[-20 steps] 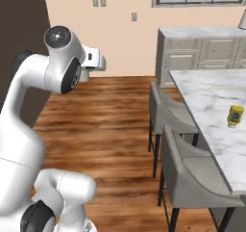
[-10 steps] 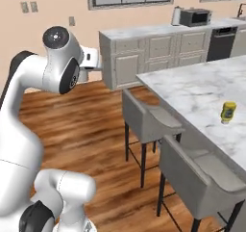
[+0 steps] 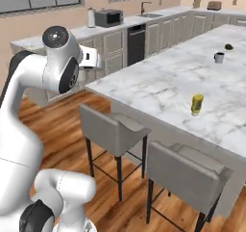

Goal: Move the mustard and shaker from the cabinet to the dining counter.

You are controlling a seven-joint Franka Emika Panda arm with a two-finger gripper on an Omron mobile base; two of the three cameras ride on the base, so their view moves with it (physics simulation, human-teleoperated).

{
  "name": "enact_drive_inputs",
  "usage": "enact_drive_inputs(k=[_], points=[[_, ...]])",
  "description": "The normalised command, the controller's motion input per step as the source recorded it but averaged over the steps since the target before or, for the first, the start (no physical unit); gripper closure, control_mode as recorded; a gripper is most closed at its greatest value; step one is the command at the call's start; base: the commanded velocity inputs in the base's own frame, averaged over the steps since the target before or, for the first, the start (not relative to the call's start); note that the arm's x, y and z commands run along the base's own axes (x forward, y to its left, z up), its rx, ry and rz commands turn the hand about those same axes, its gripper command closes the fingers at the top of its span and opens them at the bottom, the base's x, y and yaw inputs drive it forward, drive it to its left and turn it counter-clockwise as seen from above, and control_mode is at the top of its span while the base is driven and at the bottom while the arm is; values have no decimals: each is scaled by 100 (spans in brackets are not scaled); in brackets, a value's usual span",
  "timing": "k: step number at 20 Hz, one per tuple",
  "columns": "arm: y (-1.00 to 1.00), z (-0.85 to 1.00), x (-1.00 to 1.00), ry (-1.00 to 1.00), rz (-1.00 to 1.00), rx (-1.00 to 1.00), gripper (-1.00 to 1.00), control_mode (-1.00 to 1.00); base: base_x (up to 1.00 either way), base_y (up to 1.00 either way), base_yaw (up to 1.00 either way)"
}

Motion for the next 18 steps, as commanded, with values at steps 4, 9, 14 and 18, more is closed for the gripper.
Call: enact_drive_inputs(k=[4, 9, 14, 18], points=[[0, 0, 0, 0, 0, 0, 100, 100, 48, 69, -74], [0, 0, 0, 0, 0, 0, 100, 100, 15, 82, -70], [0, 0, 0, 0, 0, 0, 100, 100, 28, 90, -66], [0, 0, 0, 0, 0, 0, 100, 100, 8, 97, -23]])
